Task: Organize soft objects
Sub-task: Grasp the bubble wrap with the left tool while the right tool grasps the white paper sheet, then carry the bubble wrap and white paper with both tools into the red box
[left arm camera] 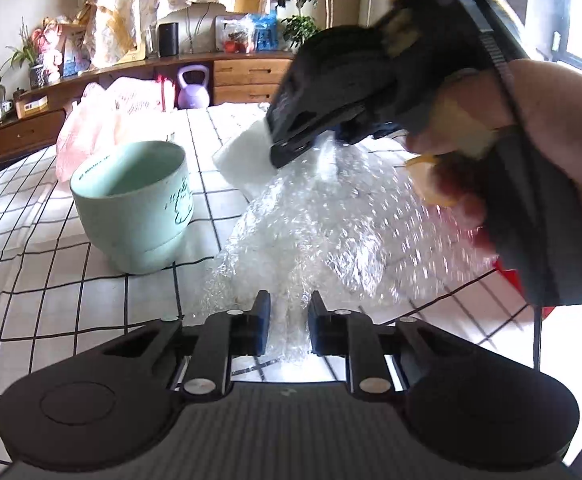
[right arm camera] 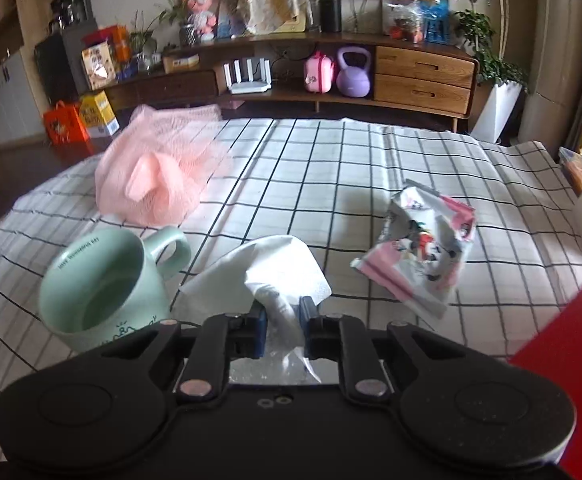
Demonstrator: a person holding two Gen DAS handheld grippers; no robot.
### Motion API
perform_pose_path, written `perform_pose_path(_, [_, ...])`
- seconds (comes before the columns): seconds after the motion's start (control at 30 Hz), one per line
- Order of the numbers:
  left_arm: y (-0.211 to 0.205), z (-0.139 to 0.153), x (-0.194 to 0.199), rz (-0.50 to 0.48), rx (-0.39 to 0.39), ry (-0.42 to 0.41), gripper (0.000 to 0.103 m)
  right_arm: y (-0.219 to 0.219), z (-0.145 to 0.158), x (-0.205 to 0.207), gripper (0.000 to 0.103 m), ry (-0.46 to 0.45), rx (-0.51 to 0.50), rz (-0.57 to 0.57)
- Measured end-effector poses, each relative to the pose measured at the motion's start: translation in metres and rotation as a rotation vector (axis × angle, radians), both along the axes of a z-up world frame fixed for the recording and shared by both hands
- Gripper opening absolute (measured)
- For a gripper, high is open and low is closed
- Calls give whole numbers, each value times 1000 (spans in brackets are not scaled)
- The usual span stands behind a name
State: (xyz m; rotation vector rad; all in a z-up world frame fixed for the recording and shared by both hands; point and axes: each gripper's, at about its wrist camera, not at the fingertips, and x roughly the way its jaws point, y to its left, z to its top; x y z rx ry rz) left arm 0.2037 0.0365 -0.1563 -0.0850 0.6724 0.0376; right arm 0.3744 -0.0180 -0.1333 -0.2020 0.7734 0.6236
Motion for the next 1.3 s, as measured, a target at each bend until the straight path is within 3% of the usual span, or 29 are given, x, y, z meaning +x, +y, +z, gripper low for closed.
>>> perform_pose_path(0.23, [-10, 31, -23, -17, 7, -83, 13, -48, 41, -27, 14, -26, 92, -23])
perform_pose_path(0.63, [-41, 92, -50, -46, 55, -196, 13, -145, 115, -63, 14, -148, 215, -120])
perform_pose_path(0.93, [-77, 122, -38, -112, 29, -199, 13, -217, 131, -82, 14, -181, 227, -206])
perform_pose_path(1.3, [-127, 132, 1, -202, 21, -154, 13, -285, 122, -91, 14, -171, 235, -293])
